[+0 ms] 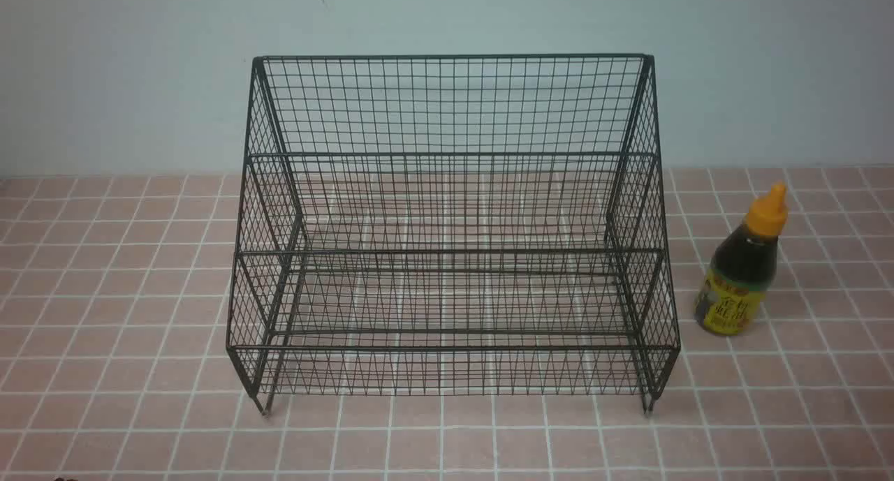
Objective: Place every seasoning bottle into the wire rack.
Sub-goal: Use the right arm to grab the condiment bottle closest to it
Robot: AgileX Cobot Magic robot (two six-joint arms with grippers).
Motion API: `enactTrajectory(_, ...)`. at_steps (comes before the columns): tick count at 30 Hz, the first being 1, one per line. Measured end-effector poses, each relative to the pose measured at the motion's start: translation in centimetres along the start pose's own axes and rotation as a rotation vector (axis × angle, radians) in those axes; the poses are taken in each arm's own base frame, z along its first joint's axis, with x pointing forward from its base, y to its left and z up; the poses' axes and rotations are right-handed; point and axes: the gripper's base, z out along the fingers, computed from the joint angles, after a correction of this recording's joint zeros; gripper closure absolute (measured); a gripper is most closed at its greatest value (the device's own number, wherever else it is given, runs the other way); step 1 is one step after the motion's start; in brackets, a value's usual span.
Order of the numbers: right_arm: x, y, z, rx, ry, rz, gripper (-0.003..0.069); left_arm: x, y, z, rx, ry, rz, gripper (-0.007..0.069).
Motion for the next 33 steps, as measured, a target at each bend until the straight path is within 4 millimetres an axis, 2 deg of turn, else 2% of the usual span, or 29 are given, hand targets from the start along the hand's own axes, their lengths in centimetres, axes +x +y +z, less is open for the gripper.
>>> enactTrajectory(29, 0.0, 0.0, 0.0, 0.0, 0.0, 0.0, 0.0669, 0.0, 0.0, 0.0, 0.0, 0.0, 0.0, 0.0631)
enactTrajectory(33, -0.31, 0.17, 0.02, -0.019, -0.042, 0.056, 0.0669, 0.0, 0.0, 0.0, 0.0, 0.0, 0.0, 0.0631)
